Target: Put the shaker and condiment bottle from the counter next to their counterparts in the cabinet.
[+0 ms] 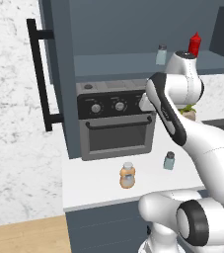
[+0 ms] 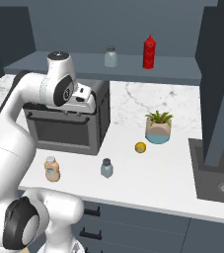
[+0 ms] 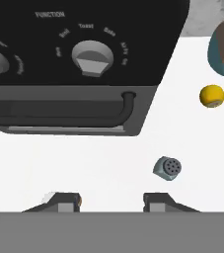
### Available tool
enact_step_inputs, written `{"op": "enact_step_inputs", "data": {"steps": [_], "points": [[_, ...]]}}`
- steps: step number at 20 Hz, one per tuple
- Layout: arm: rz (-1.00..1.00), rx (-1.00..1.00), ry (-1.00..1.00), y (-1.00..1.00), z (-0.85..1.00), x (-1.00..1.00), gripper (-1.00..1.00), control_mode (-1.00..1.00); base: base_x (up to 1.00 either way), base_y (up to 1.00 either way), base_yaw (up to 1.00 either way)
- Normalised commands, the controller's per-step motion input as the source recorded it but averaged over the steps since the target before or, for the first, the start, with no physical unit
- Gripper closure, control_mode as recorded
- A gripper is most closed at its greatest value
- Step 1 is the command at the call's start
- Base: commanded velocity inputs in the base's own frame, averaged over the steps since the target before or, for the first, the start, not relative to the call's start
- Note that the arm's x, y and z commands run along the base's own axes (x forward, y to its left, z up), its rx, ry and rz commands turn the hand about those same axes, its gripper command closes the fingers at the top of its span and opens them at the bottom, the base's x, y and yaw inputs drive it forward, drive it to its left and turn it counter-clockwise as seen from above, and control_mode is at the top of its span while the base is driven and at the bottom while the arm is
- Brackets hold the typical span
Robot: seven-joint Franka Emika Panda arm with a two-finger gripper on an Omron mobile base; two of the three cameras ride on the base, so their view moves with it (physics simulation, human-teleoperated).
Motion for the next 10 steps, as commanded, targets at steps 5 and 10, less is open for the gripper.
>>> {"op": "enact_step_inputs", "data": {"steps": [5,10], "points": [[0.00,0.00,-0.02,0.00,0.00,0.03,-1.00,-1.00,0.00,0.00,0.00],[0.00,0.00,0.00,0.00,0.00,0.00,-1.00,-1.00,0.00,0.00,0.00]]}}
